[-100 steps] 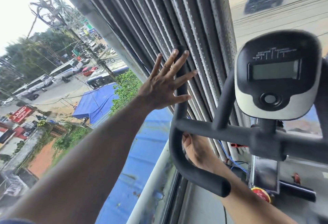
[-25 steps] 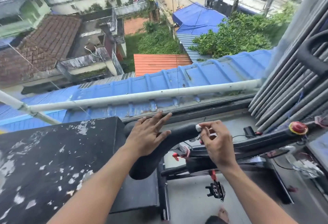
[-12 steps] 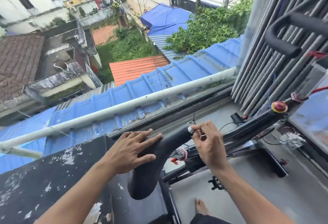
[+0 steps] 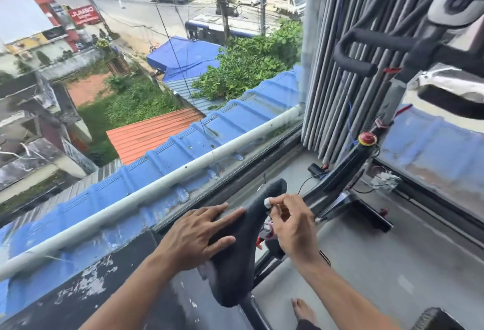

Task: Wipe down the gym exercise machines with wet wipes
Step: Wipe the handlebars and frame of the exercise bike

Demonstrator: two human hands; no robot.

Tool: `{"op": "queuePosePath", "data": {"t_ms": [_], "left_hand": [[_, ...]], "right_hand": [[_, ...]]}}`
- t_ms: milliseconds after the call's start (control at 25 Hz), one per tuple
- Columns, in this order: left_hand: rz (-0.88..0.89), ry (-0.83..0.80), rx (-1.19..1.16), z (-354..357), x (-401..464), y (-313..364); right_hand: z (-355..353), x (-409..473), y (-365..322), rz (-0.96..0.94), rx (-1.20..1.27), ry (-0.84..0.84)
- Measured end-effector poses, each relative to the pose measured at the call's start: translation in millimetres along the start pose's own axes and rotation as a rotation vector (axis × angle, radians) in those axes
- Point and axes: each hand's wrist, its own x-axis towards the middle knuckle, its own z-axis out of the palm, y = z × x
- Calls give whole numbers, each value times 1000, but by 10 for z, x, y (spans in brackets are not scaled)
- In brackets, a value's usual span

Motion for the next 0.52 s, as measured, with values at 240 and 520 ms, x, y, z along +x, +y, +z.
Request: {"op": "queuePosePath", "data": {"t_ms": [240,520], "left_hand": [[36,166,-64,161,-10,-175],[156,158,-160,158,-15,-298]], "right_hand": [[61,-587,-395,42,4,-119],[-29,-1095,-591,122,-72,-151]]}}
